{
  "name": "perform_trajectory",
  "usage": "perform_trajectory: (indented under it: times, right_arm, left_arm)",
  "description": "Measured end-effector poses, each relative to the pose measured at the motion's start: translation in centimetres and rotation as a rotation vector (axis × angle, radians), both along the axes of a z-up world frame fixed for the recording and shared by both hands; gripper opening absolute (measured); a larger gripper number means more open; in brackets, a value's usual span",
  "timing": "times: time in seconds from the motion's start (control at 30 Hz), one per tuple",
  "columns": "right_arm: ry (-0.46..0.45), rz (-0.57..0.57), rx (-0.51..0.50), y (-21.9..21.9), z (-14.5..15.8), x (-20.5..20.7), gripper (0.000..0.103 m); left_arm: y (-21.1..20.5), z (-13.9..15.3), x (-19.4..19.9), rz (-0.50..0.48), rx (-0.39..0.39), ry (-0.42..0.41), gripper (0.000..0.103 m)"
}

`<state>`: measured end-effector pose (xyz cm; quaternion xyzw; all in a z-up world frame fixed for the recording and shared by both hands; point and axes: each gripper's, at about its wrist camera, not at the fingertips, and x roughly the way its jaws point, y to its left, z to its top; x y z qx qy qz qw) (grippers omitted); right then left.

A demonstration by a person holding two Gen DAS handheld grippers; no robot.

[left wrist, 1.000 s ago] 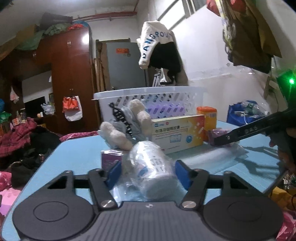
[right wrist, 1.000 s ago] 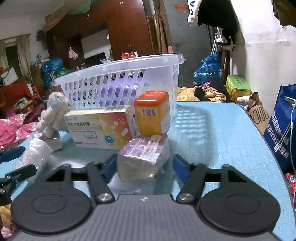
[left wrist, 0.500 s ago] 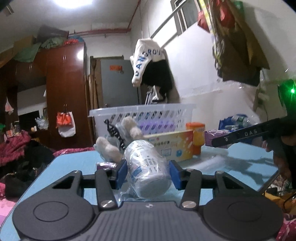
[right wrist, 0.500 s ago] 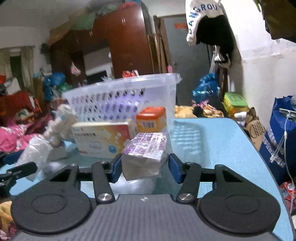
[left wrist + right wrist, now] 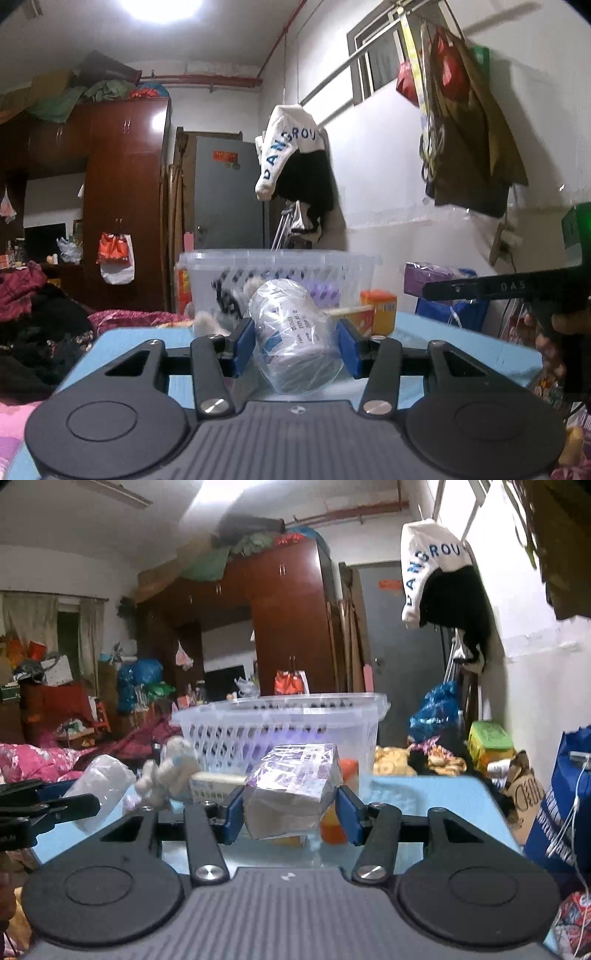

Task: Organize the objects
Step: 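Carry both items over the basket and open both grippers to drop them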

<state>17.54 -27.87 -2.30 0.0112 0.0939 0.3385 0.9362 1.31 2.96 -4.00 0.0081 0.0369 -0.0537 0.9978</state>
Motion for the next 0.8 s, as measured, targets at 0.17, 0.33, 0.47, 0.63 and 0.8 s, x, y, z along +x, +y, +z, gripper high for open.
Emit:
perform_trajectory:
  times: [0.17,0.33,0.47,0.63,0.8]
  right_arm:
    - [0.002,0.028,0.002,0.5,3.0,1.8,0.055]
    - [-0.008,0.016,-0.054,3.0,6.9,6.2,0.055]
    - [0.071,-0.035,-0.147,6.4,8.5,11.8,0.054]
    - [0.218,-0.079,-0.236,9.0,7.5,17.1,0.054]
    - [0.273,-0.099,-0.274,9.9,6.5,18.8,0.055]
  left_arm:
    - [1.2,4.2,2.0,-0.021,-0.028,-0.026,0.052]
    - [2.4,9.9,8.4,0.019,-0.023,0.005,0.052]
    - [3.4,12.0,16.7,0.068,-0.025,0.157,0.052]
    - [3.5,11.2,23.8,0.111,0.006,0.356,0.052]
    - [4.4,10.2,25.6,0.131,-0.021,0.395,0.052]
